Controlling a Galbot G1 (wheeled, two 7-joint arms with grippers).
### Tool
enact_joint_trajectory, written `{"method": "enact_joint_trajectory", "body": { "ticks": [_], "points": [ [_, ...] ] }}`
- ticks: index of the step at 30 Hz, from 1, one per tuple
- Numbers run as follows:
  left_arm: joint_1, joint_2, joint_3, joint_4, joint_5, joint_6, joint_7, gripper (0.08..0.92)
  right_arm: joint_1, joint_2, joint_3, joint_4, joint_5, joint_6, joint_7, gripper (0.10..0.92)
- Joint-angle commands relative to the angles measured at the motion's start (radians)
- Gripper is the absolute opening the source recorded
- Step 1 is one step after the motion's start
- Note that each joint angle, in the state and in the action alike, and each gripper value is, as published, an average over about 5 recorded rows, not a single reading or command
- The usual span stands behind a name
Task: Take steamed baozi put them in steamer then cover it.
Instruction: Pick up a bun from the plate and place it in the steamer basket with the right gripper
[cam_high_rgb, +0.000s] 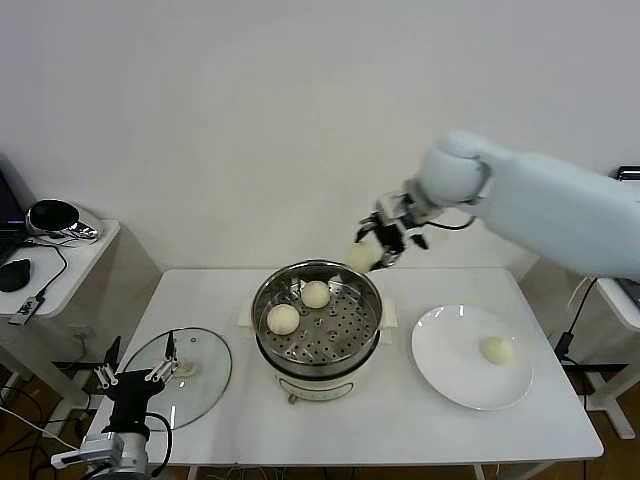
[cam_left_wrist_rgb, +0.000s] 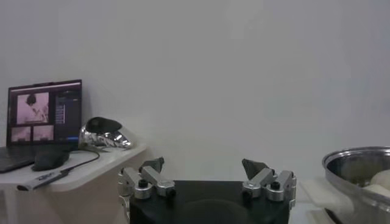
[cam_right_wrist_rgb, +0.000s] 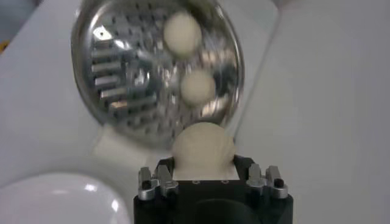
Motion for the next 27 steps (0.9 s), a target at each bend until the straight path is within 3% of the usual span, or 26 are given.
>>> {"method": "enact_joint_trajectory", "body": {
  "ticks": [1, 15, 27],
  "points": [
    [0.0, -0.004, -0.012, -0.006, -0.002, 0.0, -0.002, 0.823, -0.008, 0.228, -0.129, -0.009, -0.134, 0.244, 0.036, 0.626],
    [0.007, -0.018, -0.022, -0.018, -0.006, -0.004, -0.006, 0.823, -0.071, 0.28, -0.172, 0.0, -0.326, 0.381, 0.027, 0.628],
    [0.008, -0.024, -0.024, -0.018, -0.005, -0.005, -0.008, 0.823, -0.103, 0.232, -0.177, 0.058, -0.376, 0.405, 0.016, 0.628]
  ]
}}
